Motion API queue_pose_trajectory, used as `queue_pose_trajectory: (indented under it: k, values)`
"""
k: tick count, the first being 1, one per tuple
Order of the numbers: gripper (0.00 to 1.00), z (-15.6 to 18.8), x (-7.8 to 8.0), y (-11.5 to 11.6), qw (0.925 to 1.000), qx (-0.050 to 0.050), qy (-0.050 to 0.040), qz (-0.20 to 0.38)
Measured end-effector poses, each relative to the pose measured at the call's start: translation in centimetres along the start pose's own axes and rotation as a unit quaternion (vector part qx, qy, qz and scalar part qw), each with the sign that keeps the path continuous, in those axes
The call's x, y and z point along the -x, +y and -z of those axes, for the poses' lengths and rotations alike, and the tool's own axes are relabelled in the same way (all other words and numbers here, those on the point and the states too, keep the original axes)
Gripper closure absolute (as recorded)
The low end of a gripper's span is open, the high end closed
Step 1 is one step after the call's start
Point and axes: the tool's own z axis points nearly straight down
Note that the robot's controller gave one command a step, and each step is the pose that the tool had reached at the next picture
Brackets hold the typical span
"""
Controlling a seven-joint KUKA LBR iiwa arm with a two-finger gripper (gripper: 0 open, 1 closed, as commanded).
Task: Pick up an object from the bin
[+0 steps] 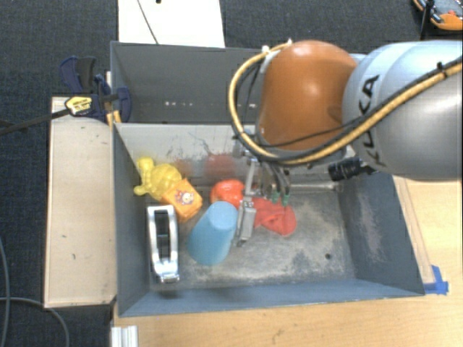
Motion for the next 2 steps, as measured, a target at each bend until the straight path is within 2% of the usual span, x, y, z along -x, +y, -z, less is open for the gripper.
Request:
queue_pose_trajectory:
  k: [1,2]
  values:
    - [0.0,-5.3,-1.2,0.9,0.9977,0.0,-0.0013,0.067]
    - [0.0,-9.7,-1.4,1.0,0.9946,-0.001,0.0023,0.104]
